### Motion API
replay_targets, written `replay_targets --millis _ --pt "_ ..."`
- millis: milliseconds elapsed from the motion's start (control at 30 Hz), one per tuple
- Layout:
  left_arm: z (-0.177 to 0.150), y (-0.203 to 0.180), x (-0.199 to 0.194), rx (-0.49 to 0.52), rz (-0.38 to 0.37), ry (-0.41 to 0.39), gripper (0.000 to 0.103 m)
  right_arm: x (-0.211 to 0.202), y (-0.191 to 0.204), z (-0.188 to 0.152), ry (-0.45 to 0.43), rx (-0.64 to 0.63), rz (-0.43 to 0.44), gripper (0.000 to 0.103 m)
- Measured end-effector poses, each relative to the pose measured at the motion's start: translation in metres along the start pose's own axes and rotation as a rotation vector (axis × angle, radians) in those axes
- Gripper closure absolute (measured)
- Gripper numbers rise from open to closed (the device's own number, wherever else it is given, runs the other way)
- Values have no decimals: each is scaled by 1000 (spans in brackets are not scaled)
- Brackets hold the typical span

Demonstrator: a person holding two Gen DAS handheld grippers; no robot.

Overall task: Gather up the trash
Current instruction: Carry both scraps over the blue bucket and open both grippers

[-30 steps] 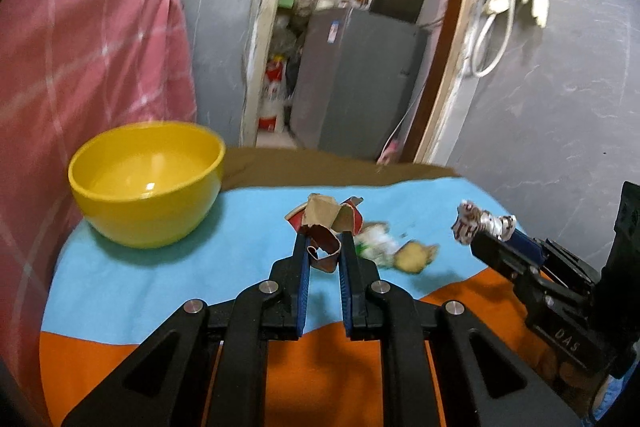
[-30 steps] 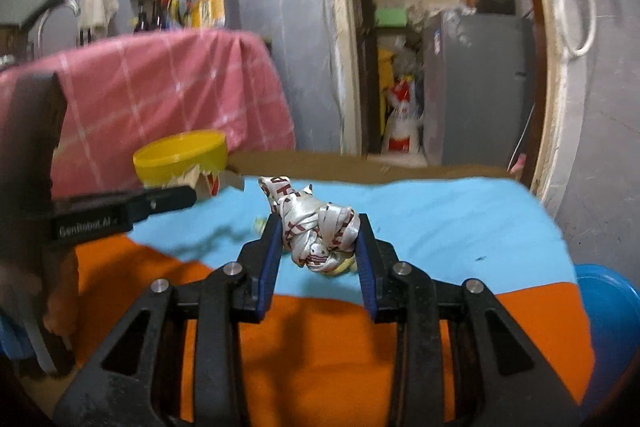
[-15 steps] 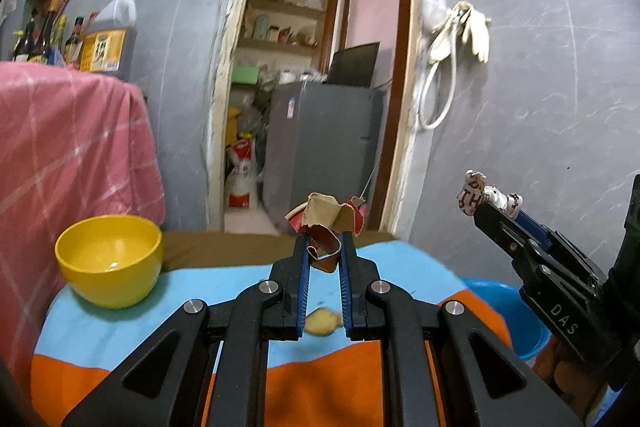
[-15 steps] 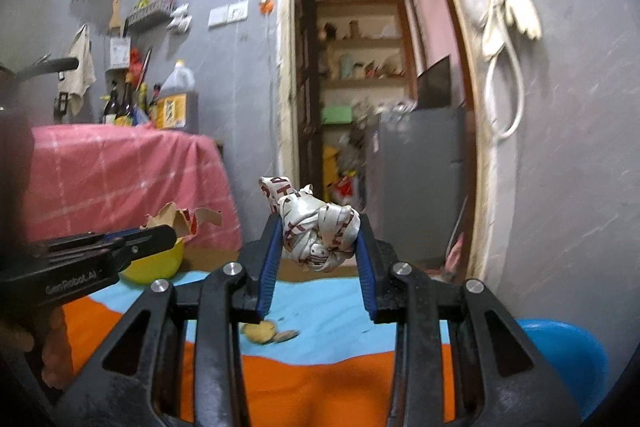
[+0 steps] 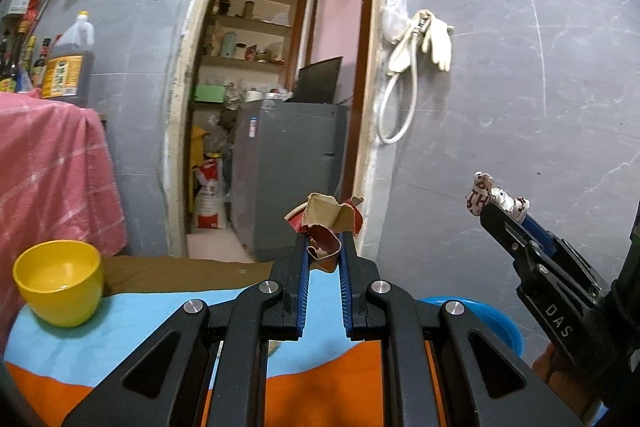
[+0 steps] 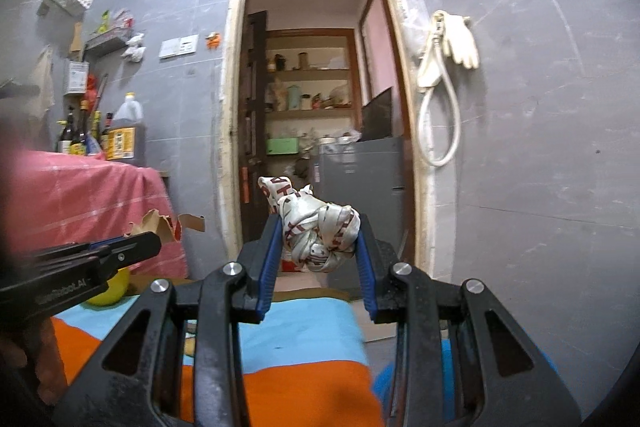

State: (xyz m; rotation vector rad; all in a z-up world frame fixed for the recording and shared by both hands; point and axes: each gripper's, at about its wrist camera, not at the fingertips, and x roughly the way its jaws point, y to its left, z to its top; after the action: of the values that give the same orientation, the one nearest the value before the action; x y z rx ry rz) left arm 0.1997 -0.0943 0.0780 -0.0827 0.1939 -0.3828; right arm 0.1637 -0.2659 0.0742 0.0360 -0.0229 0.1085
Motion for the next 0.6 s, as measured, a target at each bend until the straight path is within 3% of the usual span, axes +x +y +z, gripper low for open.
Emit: replay_targets --millis 400,600 --pt "3 -41 33 -13 -107 39 92 -2 -44 -2 30 72 -144 41" --pt "2 -56 63 -44 -173 110 92 2 -63 -7 84 96 -206 41"
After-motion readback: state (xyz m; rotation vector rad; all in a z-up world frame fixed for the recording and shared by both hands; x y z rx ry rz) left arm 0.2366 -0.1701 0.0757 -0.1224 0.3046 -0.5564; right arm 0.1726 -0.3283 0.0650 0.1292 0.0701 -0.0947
